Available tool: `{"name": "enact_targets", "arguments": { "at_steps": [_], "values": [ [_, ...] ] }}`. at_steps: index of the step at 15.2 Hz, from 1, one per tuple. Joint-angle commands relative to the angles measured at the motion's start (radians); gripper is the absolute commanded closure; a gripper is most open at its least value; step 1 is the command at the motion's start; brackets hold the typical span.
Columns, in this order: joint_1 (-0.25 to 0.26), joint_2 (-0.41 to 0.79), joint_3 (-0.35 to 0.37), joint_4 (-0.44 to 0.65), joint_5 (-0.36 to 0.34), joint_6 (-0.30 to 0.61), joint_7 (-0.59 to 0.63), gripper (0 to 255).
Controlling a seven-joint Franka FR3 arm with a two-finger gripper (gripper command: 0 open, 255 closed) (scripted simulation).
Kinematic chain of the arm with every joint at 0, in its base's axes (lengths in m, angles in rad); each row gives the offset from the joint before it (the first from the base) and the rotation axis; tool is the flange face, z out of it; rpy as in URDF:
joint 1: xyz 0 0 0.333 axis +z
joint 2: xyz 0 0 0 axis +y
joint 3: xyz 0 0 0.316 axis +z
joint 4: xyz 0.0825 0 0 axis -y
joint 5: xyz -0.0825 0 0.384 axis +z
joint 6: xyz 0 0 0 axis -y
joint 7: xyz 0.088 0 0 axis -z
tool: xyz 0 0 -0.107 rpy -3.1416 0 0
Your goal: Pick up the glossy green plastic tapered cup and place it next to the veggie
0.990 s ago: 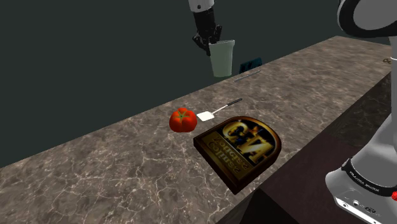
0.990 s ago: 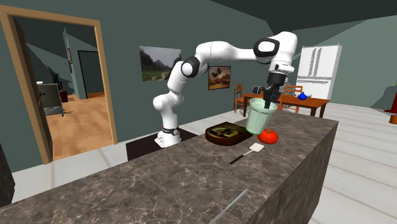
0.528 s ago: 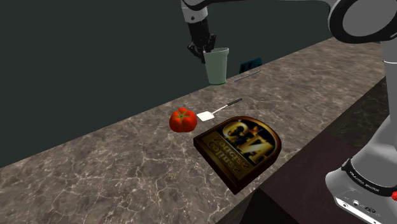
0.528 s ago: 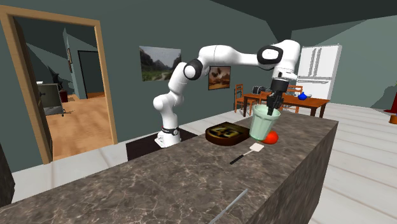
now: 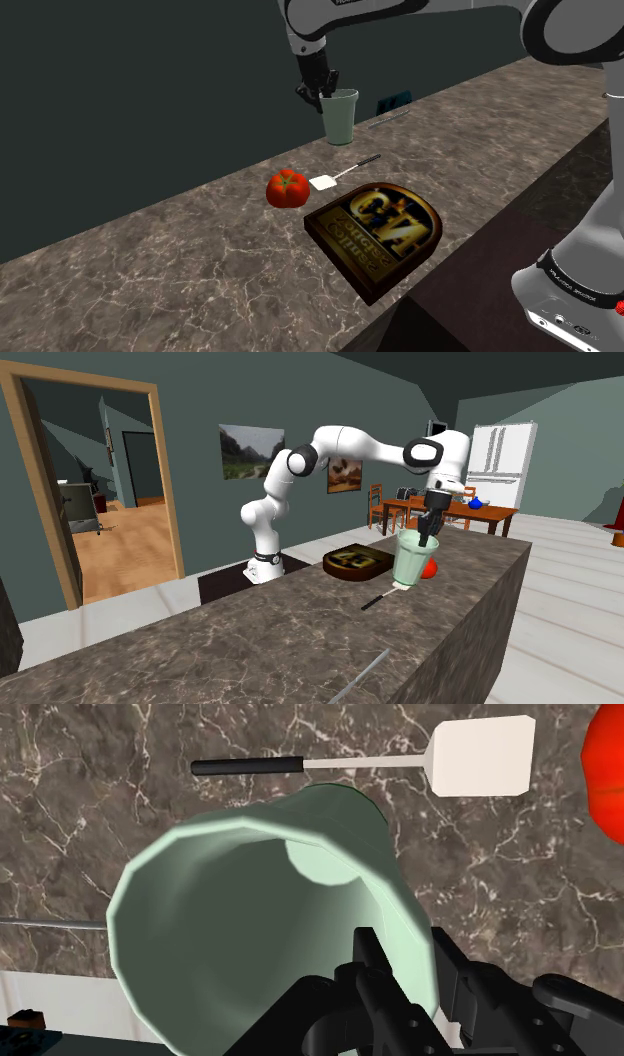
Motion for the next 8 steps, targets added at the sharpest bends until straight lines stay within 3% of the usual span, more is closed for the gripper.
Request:
{"name": "enact_targets", "arguments": {
  "at_steps": [1, 8],
  "values": [
    [-0.003, -0.003, 0.000, -0.028, 0.000, 0.026, 0.004, 255],
    [-0.009, 0.002, -0.001, -0.114, -0.004, 0.115, 0.022, 255]
  ]
}}
